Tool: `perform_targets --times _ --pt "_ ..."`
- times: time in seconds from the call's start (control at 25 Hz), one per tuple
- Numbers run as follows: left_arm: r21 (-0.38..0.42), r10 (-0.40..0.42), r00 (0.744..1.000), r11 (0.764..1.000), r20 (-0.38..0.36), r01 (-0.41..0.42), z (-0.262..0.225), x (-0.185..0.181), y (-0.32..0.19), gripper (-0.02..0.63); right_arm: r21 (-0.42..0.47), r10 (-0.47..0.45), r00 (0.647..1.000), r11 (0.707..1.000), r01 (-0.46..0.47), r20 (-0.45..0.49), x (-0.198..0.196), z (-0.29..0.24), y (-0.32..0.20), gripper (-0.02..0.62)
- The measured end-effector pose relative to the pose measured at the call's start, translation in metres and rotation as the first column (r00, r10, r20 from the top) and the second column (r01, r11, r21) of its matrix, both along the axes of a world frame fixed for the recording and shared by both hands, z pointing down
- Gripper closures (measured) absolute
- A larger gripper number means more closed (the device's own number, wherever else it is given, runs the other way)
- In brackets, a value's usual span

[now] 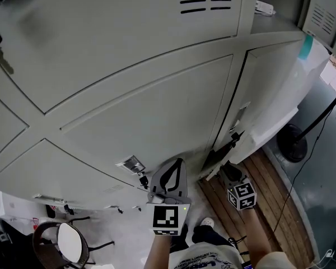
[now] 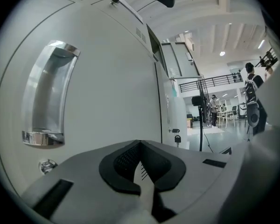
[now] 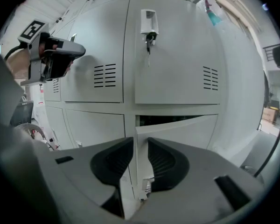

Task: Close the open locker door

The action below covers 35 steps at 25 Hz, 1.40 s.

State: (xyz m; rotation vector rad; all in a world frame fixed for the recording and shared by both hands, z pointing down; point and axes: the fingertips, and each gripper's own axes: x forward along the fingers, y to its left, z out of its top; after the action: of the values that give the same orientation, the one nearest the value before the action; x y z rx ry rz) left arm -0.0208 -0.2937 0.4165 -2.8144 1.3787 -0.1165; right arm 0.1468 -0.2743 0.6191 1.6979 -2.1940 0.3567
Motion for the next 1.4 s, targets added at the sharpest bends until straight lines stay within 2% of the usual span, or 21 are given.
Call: perform_targets --times 0.56,0.6,1.4 --pt "0.005 -0.093 0.996 0.996 0.013 0.093 0.000 -0.024 -0.004 0.606 0.010 -0.053 0.998 0.999 0.052 0.023 -0.018 0.004 -0.037 0.502" --pt "0.005 -0.096 0.995 0.995 0.013 0.096 0.000 -0.024 -0.004 0.606 0.012 -0.054 0.998 0.998 0.054 0.020 -0.019 0.004 -0.039 0.548" --pt "0.006 -0.134 0.990 0.991 0.031 0.134 0.003 -0.020 -0.004 0.606 0.023 -0.094 0.995 0.995 0.094 0.020 -0.027 0.006 -0.068 0.549"
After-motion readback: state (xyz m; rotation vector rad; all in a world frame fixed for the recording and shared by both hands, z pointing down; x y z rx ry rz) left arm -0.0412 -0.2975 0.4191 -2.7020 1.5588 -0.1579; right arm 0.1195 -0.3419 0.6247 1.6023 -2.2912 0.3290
